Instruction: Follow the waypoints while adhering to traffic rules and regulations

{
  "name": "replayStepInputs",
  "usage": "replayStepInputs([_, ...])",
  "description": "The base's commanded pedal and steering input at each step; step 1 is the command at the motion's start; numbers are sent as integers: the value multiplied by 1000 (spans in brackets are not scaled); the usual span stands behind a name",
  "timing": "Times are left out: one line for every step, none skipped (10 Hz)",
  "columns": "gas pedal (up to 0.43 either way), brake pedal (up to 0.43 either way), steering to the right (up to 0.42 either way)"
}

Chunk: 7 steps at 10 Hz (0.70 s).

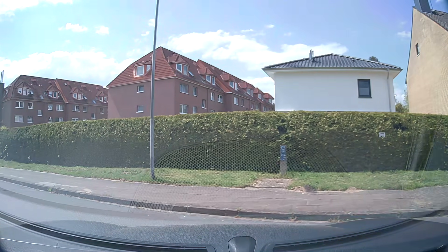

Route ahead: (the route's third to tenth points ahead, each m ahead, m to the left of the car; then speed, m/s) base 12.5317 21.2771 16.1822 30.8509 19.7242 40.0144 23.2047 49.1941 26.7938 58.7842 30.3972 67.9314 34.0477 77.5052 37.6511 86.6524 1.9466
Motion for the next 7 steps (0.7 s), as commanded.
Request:
replayStepInputs([98,0,-666])
replayStepInputs([98,0,-666])
replayStepInputs([98,0,-666])
replayStepInputs([98,0,-666])
replayStepInputs([98,0,-666])
replayStepInputs([87,0,-665])
replayStepInputs([87,0,-664])
